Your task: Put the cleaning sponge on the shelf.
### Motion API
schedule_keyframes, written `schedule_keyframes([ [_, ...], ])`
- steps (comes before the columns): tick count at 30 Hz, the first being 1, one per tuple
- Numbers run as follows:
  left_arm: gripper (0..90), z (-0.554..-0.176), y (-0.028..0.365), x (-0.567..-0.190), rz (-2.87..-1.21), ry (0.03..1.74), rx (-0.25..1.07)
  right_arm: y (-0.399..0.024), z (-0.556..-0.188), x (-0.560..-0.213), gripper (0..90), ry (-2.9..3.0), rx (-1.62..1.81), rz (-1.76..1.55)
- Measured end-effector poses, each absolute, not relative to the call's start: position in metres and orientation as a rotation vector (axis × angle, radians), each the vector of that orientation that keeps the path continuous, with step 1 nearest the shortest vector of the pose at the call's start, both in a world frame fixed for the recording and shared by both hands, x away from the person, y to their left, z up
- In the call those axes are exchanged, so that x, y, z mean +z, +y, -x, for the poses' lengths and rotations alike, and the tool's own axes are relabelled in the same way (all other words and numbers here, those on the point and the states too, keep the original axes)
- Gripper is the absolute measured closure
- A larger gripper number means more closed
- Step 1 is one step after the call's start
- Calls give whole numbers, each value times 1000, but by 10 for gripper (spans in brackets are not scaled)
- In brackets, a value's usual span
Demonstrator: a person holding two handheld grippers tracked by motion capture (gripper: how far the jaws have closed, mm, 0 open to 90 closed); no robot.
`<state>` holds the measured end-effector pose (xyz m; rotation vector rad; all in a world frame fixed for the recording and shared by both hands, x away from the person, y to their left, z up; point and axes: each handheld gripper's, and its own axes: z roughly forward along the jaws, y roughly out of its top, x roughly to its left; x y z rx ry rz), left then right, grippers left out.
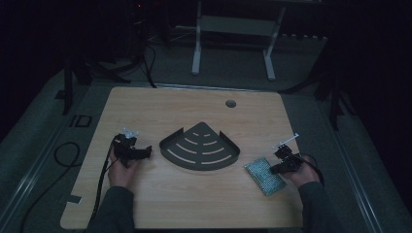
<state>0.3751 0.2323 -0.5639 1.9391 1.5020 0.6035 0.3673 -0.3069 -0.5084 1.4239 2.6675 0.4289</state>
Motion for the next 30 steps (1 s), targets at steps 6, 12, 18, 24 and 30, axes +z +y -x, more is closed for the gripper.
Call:
schedule_keyframes([
  [6,93,-375,232,-564,-1938,1503,604,-305,-370,-508,888,2682,387,-1404],
  [12,93,-375,232,-564,-1939,1503,603,-301,-369,-506,895,2681,358,-1385],
  [18,93,-375,232,-564,-1939,1503,603,-300,-368,-501,898,2678,361,-1375],
  [24,93,-375,232,-564,-1938,1503,603,-298,-366,-489,899,2659,368,-1357],
  [30,93,-375,232,-564,-1938,1503,603,-298,-367,-476,900,2639,385,-1349],
])
